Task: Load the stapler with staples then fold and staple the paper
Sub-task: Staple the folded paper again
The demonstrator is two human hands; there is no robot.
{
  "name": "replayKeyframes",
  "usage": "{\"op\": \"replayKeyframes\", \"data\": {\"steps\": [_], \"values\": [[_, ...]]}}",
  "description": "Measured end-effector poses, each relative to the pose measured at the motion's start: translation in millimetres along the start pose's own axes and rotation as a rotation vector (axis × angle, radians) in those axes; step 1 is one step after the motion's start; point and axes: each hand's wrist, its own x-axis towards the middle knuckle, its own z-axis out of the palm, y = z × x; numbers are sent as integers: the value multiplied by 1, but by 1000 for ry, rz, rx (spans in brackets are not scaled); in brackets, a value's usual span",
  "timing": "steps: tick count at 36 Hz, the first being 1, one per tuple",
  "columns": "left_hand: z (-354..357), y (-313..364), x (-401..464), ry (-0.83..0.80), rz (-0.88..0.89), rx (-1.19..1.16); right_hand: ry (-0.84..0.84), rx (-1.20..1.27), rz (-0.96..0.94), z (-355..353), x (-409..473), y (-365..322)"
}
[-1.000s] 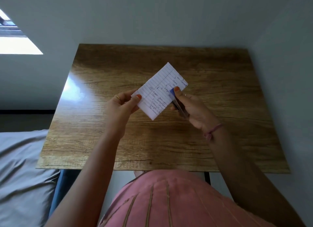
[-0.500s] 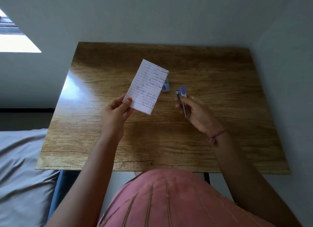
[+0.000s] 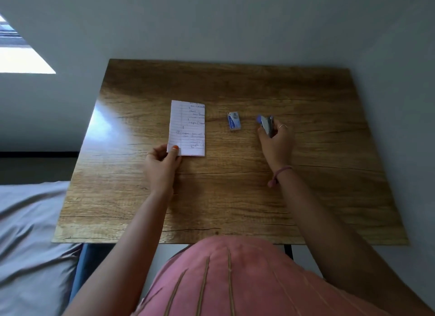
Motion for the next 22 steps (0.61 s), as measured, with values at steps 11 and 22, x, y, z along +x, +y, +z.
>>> {"op": "replayKeyframes", "data": {"steps": [11, 22], "values": [[4, -2, 15, 56, 40, 106, 61, -111, -18, 20, 20, -2], [4, 6, 22, -81, 147, 334, 85, -232, -32, 26, 23, -3]]}}
